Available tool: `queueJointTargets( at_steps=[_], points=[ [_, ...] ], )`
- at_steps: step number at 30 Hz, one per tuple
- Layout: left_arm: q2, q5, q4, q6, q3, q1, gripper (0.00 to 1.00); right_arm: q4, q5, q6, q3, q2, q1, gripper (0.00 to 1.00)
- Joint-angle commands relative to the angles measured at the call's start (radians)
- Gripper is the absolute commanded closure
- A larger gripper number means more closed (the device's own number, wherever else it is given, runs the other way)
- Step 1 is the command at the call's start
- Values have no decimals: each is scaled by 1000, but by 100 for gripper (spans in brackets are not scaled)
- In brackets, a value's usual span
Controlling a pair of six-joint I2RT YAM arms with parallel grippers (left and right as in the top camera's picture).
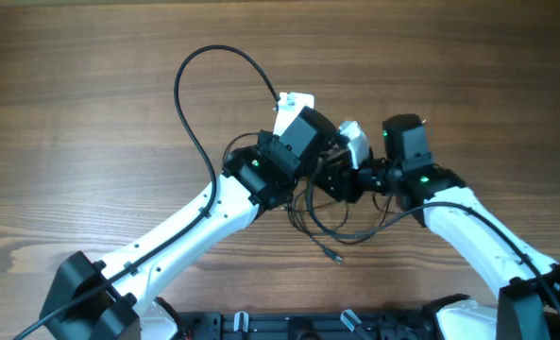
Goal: Untangle cables
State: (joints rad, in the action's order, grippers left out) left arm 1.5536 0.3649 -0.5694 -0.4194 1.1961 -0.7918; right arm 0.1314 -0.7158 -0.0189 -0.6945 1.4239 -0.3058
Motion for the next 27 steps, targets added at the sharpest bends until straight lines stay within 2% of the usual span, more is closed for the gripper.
queueJointTargets(
  at_steps=[1,9,11,15,17,18,19,21,23,25,27],
  points=[
    [-11,-9,4,13,6,5,96,-33,225,72,-4,24,-15,50],
    [-11,-30,-30,20,7,62,96,32,139,27,-4,-3,-14,39],
    [-11,-105,-24,24,7,72,96,0,138,19,-4,-1,-15,38],
    [-11,-143,-19,23,7,72,96,-129,139,19,-4,69,-38,38],
    [-11,-163,-18,23,7,72,96,-163,127,31,-4,119,-38,58],
    [-11,-163,-18,23,7,72,96,-164,100,45,-4,130,-38,89],
    [-11,-163,-18,23,7,72,96,-160,77,69,-4,132,-38,96],
    [-11,-148,-20,23,6,89,96,-129,-26,72,-6,114,-22,96],
    [-11,-101,-45,23,7,132,96,-71,-143,80,-9,19,90,96],
    [-11,-69,-97,23,7,193,96,-40,-234,125,-9,-101,260,96],
    [-11,-60,-147,19,6,272,96,-44,-351,199,-9,-254,525,96]
  ],
)
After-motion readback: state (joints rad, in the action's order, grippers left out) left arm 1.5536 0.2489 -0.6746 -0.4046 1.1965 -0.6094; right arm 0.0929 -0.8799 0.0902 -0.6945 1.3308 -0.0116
